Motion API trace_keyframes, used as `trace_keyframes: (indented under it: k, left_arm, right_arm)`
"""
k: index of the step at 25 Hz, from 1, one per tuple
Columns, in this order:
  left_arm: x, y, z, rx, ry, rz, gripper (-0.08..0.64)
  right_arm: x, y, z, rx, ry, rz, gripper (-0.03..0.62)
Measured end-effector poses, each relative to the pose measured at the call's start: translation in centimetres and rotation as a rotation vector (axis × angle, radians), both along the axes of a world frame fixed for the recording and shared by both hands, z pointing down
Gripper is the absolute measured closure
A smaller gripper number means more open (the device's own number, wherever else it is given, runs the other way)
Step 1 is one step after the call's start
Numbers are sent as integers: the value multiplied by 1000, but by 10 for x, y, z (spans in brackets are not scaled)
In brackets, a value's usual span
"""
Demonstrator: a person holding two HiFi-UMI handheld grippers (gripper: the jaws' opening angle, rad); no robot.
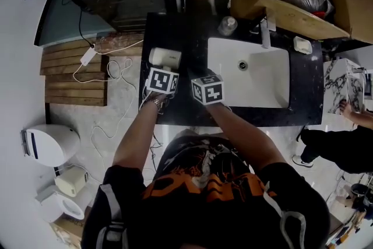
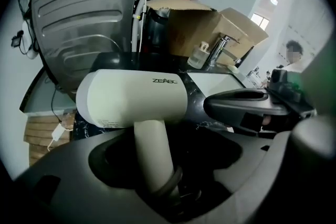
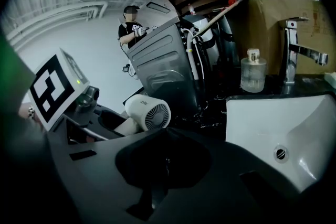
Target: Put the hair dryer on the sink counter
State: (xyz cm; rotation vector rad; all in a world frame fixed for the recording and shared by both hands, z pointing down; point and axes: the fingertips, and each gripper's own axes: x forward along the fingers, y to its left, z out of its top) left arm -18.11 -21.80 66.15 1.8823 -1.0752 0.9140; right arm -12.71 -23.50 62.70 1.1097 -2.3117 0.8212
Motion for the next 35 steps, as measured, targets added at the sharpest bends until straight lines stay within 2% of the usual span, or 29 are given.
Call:
trace_keyframes:
  k: [5,12,16,20,22,24,28,35]
  left_arm:
    - [-12,2,-15,184,-131,-11,181]
    - [-17,7,-37,286,-137,-12,181]
    - [-17,10,-72,446,-96,-53,203]
    - [-13,19,-118,642,-42,-100,367]
    - [-4,23,-141,710,23,-86,381]
    - [6,26,-162,751,77,-76,401]
    - [25,30,-206,825,133,-66,502]
    - [63,54,-280,976,228,5,537]
  right_arm:
    - [5,1,-5,11,-19,-1,580]
    - [10,5,-16,51,-33,-16,580]
    - [17,9,-35,106,-53,-24,580]
    - [29,13,-64,172,-83,-26,580]
    - [34,15,-84,221,-104,-28,580]
    - [39,17,-107,280,-112,-36,580]
    - [46,25,-155,398,-136,-48,580]
    - [60,53,-238,581,-212,-70,580]
